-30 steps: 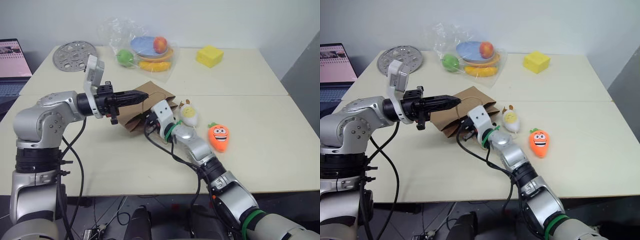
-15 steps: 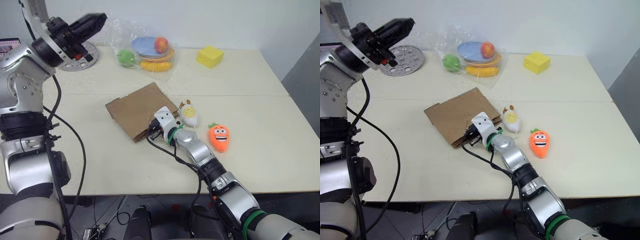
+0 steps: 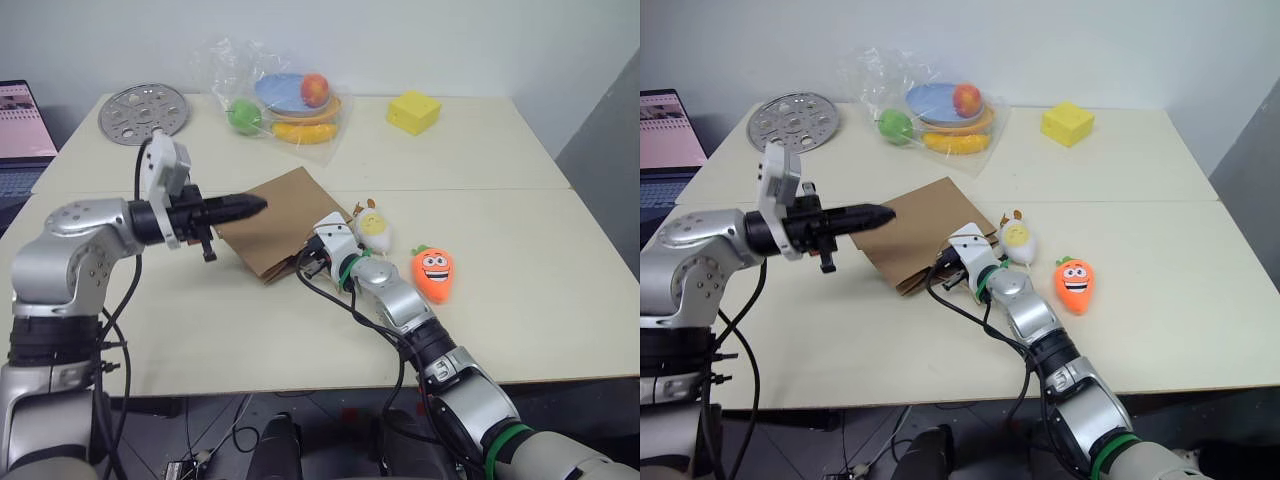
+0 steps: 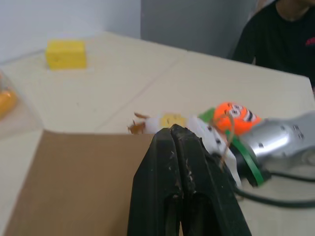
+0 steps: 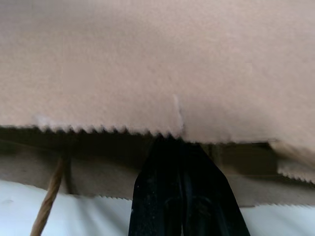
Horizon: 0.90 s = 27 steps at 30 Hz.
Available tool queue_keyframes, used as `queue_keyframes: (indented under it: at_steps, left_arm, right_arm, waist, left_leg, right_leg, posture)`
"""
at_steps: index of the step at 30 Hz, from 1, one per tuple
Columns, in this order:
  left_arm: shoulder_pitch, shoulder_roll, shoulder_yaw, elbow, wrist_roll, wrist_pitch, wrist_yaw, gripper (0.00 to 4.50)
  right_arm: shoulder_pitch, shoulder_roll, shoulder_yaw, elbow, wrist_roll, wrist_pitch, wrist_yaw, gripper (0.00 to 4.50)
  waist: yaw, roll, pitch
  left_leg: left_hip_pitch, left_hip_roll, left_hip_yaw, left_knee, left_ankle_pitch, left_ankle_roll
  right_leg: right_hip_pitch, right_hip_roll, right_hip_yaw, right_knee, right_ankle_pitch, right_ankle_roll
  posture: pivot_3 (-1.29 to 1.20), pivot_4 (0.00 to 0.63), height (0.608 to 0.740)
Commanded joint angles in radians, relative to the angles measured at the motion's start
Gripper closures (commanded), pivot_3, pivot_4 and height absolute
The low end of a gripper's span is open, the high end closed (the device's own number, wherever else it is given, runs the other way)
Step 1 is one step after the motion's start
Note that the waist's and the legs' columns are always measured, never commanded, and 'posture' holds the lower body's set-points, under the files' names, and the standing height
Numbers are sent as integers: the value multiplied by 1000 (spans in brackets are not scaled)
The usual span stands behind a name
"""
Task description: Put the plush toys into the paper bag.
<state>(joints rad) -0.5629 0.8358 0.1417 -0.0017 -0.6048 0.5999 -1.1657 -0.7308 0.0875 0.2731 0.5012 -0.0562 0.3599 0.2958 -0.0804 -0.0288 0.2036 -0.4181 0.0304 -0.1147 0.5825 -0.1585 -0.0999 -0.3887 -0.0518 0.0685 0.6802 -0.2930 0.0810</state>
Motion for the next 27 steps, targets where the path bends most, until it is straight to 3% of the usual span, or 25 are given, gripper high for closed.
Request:
queue_keyframes:
  at_steps: [1,7,12,25,27]
  left_arm:
    - [50,19,-2,-97,-21,-5,-41,3360]
    - [76,-58,-61,-131,45,-83,18,1563]
    - [24,-186,-79,-163,25,-50,129,105]
    - [21,-279,-204,-110,259,-374,171,18]
    - [13,-281,-216,-81,294,-448,159,417]
  right_arm:
    - [16,-5,-8,-16,-5,19,-1,4500]
    - [19,-3,-4,-30,-9,29,1,4500]
    - [25,-3,7,-38,-16,34,7,4500]
    - [22,3,2,-42,-13,41,1,4500]
    - [24,2,3,-45,-14,43,2,4500]
  waist:
    - [1,0,0]
    - [3,0,0]
    - [5,0,0]
    - [0,0,0]
    - [0,0,0]
  left_leg:
    - [0,0,0,0,0,0]
    - [0,0,0,0,0,0]
    - [0,0,0,0,0,0]
    - [0,0,1,0,0,0]
    - [0,0,1,0,0,0]
  right_leg:
    - [0,0,0,0,0,0]
    - [0,0,0,0,0,0]
    - [0,0,0,0,0,0]
    - [0,0,1,0,0,0]
    - [0,0,1,0,0,0]
  posture:
    - [0,150,740]
    - [0,150,740]
    - [0,150,740]
    - [0,150,740]
    - [0,150,740]
